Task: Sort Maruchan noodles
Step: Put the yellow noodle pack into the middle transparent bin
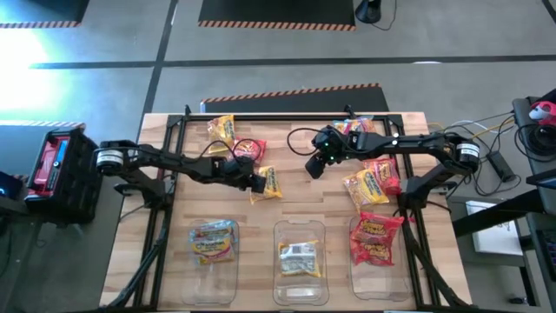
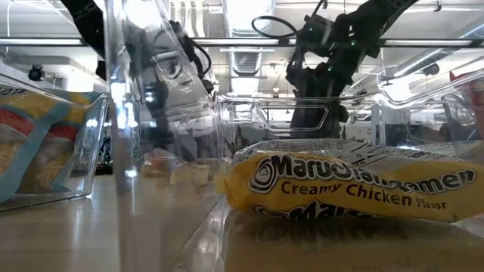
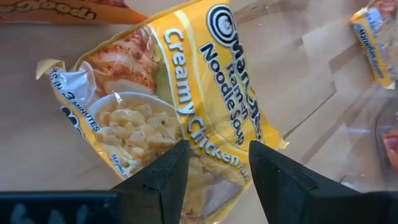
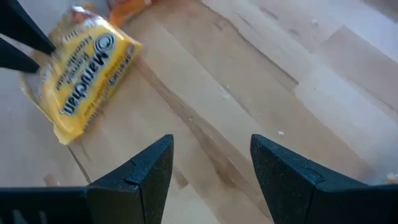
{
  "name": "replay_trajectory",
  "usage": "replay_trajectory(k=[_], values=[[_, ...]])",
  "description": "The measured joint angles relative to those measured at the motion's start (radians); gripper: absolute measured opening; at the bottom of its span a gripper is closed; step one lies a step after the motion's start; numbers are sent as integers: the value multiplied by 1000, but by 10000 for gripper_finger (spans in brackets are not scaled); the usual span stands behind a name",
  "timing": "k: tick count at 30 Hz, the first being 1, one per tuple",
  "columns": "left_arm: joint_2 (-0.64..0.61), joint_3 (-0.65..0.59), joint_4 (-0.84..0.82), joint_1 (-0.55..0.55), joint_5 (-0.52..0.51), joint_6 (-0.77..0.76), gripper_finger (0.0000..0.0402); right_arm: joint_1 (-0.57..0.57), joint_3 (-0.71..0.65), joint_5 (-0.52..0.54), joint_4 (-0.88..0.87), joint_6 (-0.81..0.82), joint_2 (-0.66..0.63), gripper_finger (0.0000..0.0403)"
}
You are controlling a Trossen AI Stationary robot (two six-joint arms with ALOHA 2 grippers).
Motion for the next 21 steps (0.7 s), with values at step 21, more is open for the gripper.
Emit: replay_trajectory(k=[21], values=[[-36, -13, 139, -1, 57, 155, 134, -1, 10, -113, 509, 129, 2, 203]])
